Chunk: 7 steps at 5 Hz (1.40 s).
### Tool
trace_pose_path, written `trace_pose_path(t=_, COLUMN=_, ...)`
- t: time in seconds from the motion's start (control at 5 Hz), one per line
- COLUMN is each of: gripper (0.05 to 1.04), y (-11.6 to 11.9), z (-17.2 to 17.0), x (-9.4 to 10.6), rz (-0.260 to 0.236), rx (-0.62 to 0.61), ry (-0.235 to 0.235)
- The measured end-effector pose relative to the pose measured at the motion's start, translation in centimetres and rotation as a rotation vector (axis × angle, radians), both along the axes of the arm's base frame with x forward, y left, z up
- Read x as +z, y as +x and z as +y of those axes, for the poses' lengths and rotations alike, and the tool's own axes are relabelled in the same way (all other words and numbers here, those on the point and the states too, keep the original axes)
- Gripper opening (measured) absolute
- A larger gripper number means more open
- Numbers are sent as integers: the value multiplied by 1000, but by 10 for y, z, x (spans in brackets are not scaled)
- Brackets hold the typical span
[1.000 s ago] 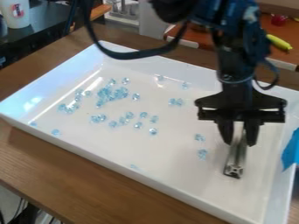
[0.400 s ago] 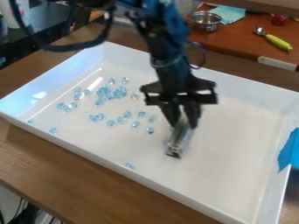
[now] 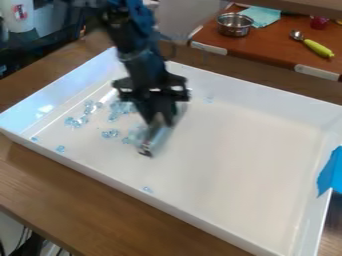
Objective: Sweep into pile
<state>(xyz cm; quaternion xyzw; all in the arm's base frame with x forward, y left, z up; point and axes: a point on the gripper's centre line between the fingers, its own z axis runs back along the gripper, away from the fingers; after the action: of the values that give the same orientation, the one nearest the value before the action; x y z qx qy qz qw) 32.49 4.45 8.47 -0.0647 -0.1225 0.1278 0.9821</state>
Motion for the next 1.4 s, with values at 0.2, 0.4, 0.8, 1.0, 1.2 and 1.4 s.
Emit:
trace_pose_path(t=0.2, gripper=336, y=-16, z=36, x=0, rz=19, rx=4, ry=19)
trace_pose_path(t=0.4, gripper=336, y=-37, z=75, x=0, rz=47, rx=-12, ry=47)
trace_pose_path(t=0.8, gripper=336, y=-74, z=110, x=4, rz=87, rx=-24, ry=11)
trace_pose_path(t=1.0, gripper=336, y=-85, z=83, x=14, rz=96, rx=1, ry=-99)
trace_pose_path(t=1.2, gripper=336, y=-75, z=42, x=41, rz=29, rx=0, ry=-154)
trace_pose_path(t=1.4, gripper=336, y=-70, z=-4, x=56, rz=8, rx=-16, ry=-151)
